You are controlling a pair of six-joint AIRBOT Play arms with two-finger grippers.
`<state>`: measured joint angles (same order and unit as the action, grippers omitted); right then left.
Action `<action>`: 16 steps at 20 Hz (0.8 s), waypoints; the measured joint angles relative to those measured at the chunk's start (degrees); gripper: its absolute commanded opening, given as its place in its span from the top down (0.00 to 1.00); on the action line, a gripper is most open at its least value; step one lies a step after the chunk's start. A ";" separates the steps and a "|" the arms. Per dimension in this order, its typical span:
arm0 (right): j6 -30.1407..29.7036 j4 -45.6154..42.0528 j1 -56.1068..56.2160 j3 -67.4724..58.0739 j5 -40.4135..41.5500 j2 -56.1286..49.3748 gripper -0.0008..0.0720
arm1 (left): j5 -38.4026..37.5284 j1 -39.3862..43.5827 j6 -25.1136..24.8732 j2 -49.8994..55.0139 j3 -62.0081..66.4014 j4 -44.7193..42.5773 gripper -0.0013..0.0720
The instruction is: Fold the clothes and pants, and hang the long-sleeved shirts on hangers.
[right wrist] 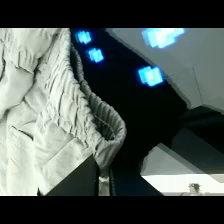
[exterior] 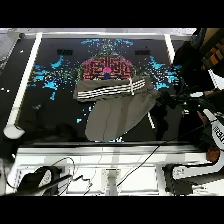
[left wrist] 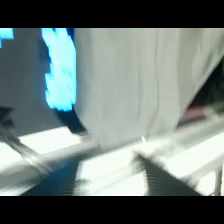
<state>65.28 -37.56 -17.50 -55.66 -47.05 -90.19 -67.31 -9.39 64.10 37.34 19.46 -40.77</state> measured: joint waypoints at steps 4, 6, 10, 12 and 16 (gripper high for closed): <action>0.94 0.17 0.00 0.00 -0.09 0.13 0.93 | 2.23 7.45 0.33 -3.98 -9.18 5.31 0.15; 1.03 0.22 0.00 0.00 -0.09 0.13 0.93 | 5.81 11.52 1.51 -4.70 -11.17 6.60 0.15; 1.42 0.35 0.00 -0.04 -0.42 0.15 0.93 | 15.26 19.32 3.04 -3.19 -12.76 7.34 0.15; 1.60 0.35 0.00 -0.04 -0.66 0.15 0.93 | 19.54 22.53 3.48 -0.02 -13.03 7.21 0.15; 1.75 0.33 0.00 -0.04 -0.92 0.15 0.93 | 26.67 26.21 4.13 8.13 -12.66 9.16 0.21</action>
<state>67.02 -37.23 -17.50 -55.70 -47.97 -90.04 -40.64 16.82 68.23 45.47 6.81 -31.62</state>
